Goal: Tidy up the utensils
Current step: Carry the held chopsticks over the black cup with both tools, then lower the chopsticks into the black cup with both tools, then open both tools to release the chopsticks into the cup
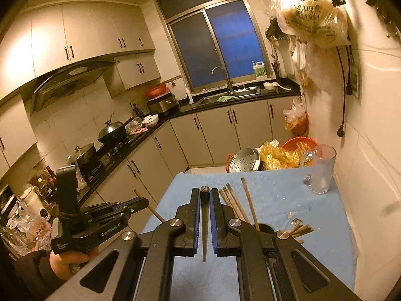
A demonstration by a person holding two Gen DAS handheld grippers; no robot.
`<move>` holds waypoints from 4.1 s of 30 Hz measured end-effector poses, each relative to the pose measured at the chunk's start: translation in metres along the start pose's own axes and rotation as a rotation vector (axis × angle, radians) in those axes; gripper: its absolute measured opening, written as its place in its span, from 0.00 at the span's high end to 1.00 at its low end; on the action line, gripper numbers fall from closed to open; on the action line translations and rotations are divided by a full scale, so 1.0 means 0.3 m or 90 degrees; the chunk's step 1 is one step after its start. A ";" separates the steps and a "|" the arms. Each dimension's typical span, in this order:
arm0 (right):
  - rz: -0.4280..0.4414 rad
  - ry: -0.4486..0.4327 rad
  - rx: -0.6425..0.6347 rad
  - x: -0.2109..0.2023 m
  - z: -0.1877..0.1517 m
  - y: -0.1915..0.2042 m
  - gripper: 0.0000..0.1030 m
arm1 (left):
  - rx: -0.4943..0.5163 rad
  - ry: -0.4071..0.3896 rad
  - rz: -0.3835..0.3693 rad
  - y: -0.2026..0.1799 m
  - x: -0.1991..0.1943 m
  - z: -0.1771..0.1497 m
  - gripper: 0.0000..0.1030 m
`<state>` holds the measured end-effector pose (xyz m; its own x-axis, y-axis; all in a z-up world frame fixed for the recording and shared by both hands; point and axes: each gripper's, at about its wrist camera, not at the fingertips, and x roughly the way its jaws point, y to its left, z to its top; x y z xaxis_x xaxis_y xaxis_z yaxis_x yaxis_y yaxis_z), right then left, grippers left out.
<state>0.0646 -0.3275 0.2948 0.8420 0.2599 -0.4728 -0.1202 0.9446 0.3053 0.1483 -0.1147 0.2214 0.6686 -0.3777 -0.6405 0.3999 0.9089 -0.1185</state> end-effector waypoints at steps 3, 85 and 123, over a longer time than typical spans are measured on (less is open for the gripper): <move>-0.010 -0.012 -0.009 -0.023 0.009 -0.003 0.92 | 0.000 0.004 -0.011 -0.017 0.000 0.010 0.95; -0.200 0.044 -0.035 0.333 -0.067 -0.247 0.91 | 0.023 0.087 -0.069 -0.251 0.317 0.038 0.93; -0.205 -0.058 -0.027 -0.005 -0.125 -0.075 0.24 | 0.018 0.025 0.006 -0.138 0.102 -0.053 0.23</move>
<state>0.0463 -0.3415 0.2576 0.8832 -0.0710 -0.4636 0.1404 0.9832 0.1169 0.1422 -0.1610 0.1947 0.6472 -0.3616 -0.6712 0.4118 0.9067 -0.0914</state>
